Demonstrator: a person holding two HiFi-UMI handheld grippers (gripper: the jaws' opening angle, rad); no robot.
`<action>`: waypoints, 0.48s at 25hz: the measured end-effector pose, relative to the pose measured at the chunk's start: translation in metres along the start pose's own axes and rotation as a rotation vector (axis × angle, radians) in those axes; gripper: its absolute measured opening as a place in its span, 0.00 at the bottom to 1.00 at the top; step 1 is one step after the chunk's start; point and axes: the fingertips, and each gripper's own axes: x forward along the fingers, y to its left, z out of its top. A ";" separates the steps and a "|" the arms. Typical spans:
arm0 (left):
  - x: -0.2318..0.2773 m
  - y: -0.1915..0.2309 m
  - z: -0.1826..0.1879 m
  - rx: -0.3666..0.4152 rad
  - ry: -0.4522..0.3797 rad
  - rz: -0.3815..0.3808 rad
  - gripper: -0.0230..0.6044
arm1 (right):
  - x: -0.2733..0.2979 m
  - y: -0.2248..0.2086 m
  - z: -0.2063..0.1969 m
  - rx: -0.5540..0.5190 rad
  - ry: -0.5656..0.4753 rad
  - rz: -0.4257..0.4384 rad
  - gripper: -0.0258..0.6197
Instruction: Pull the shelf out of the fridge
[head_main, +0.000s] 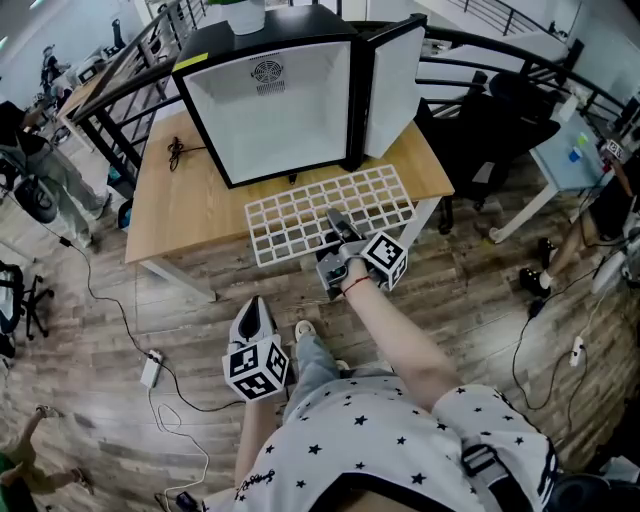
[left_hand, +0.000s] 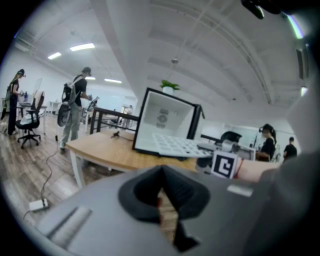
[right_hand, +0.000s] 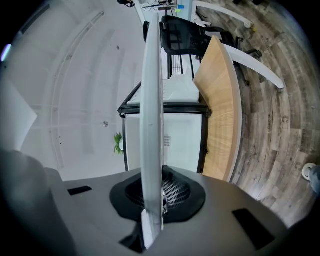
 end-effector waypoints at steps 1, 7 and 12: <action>0.000 -0.003 0.001 0.001 -0.001 0.000 0.05 | -0.001 0.001 0.003 0.002 -0.001 0.000 0.10; -0.002 -0.006 0.001 0.003 -0.006 -0.007 0.05 | -0.004 0.000 0.005 0.004 -0.012 -0.009 0.10; 0.000 -0.009 0.003 0.003 -0.012 -0.010 0.05 | -0.002 0.001 0.004 -0.008 -0.005 -0.017 0.10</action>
